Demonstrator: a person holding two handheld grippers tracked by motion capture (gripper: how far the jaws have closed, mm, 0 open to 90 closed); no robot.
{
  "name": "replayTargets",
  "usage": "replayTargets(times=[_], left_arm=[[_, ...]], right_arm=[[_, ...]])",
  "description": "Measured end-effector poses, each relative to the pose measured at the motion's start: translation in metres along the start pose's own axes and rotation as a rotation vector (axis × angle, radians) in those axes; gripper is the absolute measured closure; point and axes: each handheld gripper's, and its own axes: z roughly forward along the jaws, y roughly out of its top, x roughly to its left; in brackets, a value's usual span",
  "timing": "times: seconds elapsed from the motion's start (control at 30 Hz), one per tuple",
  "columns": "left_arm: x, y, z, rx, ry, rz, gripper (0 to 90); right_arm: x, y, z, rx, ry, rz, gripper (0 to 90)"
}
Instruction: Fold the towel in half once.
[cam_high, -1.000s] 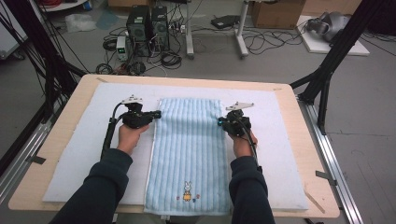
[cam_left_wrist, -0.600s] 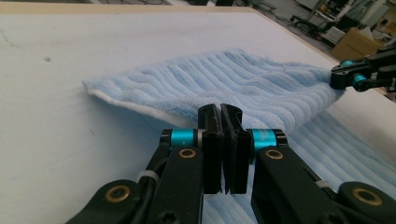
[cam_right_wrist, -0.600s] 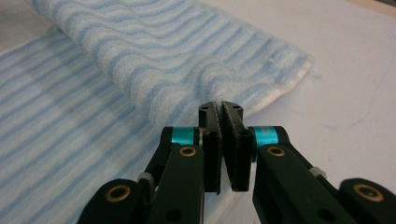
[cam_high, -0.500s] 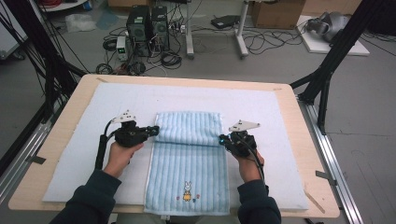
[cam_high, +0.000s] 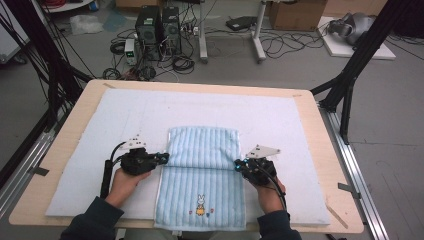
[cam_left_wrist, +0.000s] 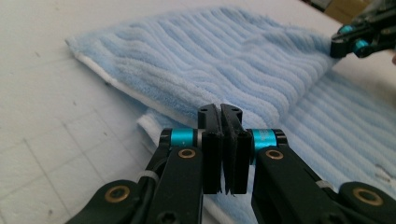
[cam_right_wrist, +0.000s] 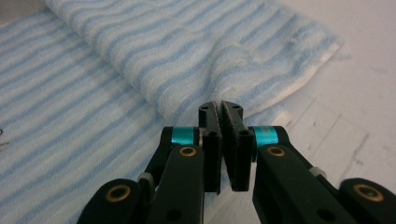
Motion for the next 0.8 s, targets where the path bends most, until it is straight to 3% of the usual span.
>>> replayTargets(times=[0.07,0.1,0.17,0.27,0.43,0.6,0.77,0.8], left_arm=[[0.001,0.000,0.001,-0.004,0.010,-0.010,84.8],[0.002,0.001,0.002,-0.014,0.024,-0.031,79.4],[0.007,0.005,0.003,-0.027,0.058,-0.080,55.8],[0.013,0.011,0.005,-0.044,0.095,-0.105,44.2],[0.029,0.027,0.008,-0.077,0.134,-0.149,40.2],[0.049,0.043,0.016,-0.092,0.175,-0.205,39.6],[0.059,0.049,0.033,-0.063,0.203,-0.231,39.5],[0.060,0.049,0.037,-0.027,0.208,-0.232,39.5]], right_arm=[[0.000,-0.004,0.002,0.011,0.001,0.009,84.9],[-0.001,-0.004,0.003,0.005,-0.001,0.015,81.3],[-0.003,-0.003,0.003,-0.013,-0.030,0.039,64.2],[-0.005,-0.002,-0.001,-0.041,-0.065,0.062,54.6],[-0.010,0.000,-0.007,-0.068,-0.104,0.082,46.8],[-0.010,0.000,-0.008,-0.076,-0.103,0.090,44.6],[-0.012,-0.001,-0.009,-0.078,-0.100,0.098,42.8],[-0.013,-0.001,-0.009,-0.080,-0.101,0.095,42.8]])
